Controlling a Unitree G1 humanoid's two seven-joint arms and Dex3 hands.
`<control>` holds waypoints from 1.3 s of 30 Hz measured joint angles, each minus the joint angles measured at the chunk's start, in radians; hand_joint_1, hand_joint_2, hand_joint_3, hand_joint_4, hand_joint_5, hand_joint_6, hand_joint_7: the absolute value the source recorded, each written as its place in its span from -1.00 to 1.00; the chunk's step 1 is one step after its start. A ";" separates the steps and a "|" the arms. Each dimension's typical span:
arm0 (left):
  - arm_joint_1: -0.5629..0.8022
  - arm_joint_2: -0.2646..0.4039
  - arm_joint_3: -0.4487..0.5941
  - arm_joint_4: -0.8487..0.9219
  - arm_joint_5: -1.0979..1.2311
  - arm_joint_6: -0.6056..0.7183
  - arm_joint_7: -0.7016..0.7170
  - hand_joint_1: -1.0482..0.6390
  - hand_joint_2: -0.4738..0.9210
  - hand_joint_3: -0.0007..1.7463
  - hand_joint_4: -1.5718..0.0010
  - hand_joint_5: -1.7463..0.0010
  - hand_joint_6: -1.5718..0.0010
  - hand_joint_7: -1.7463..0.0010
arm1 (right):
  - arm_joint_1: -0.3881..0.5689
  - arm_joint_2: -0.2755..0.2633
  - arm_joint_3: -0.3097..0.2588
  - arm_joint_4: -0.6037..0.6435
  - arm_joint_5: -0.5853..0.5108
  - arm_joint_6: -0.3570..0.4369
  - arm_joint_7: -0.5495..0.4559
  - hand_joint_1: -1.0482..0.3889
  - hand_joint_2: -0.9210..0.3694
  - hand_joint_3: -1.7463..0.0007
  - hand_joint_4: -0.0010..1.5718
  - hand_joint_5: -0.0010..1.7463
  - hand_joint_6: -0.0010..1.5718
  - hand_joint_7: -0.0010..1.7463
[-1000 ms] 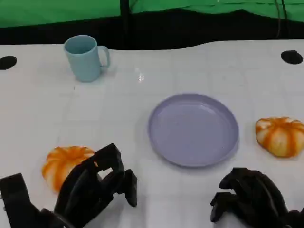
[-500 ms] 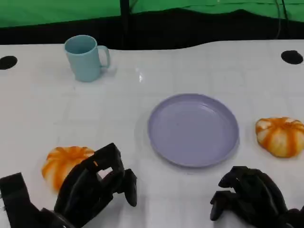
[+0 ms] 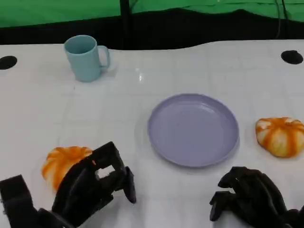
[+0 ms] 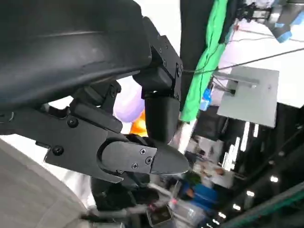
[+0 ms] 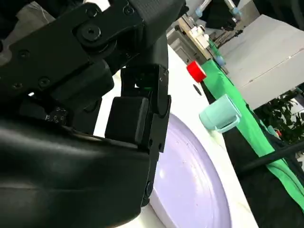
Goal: Grasp the bread from the table and place it into the plate.
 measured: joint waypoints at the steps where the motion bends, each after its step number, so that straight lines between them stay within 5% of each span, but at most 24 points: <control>1: 0.000 0.000 0.000 0.000 0.012 -0.023 0.009 -0.57 1.00 -0.65 0.24 -0.95 0.27 -0.34 | 0.000 0.000 0.000 0.000 0.000 0.000 0.000 -1.00 -0.68 1.00 1.00 -0.12 1.00 -0.57; 7: 0.008 0.030 -0.004 -0.053 0.048 -0.047 0.034 -0.55 1.00 -0.63 0.31 -0.65 0.11 0.44 | 0.000 0.002 0.000 -0.001 0.000 0.001 0.000 -1.00 -0.68 1.00 1.00 -0.13 1.00 -0.56; 16: 0.016 0.172 -0.031 -0.180 0.260 -0.130 0.120 -0.51 1.00 -0.78 0.31 -0.04 0.15 0.87 | 0.000 0.004 0.001 -0.005 0.000 0.010 -0.014 -1.00 -0.67 1.00 1.00 -0.12 1.00 -0.55; 21: 0.022 0.244 -0.031 -0.275 0.419 -0.154 0.229 -0.53 1.00 -0.84 0.36 0.12 0.23 0.97 | 0.000 0.004 0.001 -0.010 0.000 0.010 -0.014 -0.99 -0.67 1.00 0.98 -0.12 1.00 -0.56; 27: 0.044 0.370 -0.032 -0.433 0.745 -0.147 0.354 -0.63 1.00 -0.83 0.36 0.72 0.53 0.99 | 0.001 0.004 0.004 -0.019 -0.002 0.011 -0.017 -0.99 -0.68 0.99 0.98 -0.12 1.00 -0.55; 32: 0.065 0.460 -0.038 -0.586 0.996 -0.042 0.368 -0.60 0.99 -0.88 0.43 0.84 0.62 1.00 | 0.003 0.004 0.005 -0.025 -0.002 0.016 -0.020 -0.98 -0.69 0.99 0.98 -0.12 1.00 -0.56; 39: 0.062 0.498 -0.120 -0.711 1.277 0.151 0.285 -0.57 0.97 -0.99 0.45 0.92 0.62 1.00 | 0.003 0.004 0.005 -0.025 -0.002 0.018 -0.022 -0.99 -0.68 1.00 0.98 -0.11 1.00 -0.56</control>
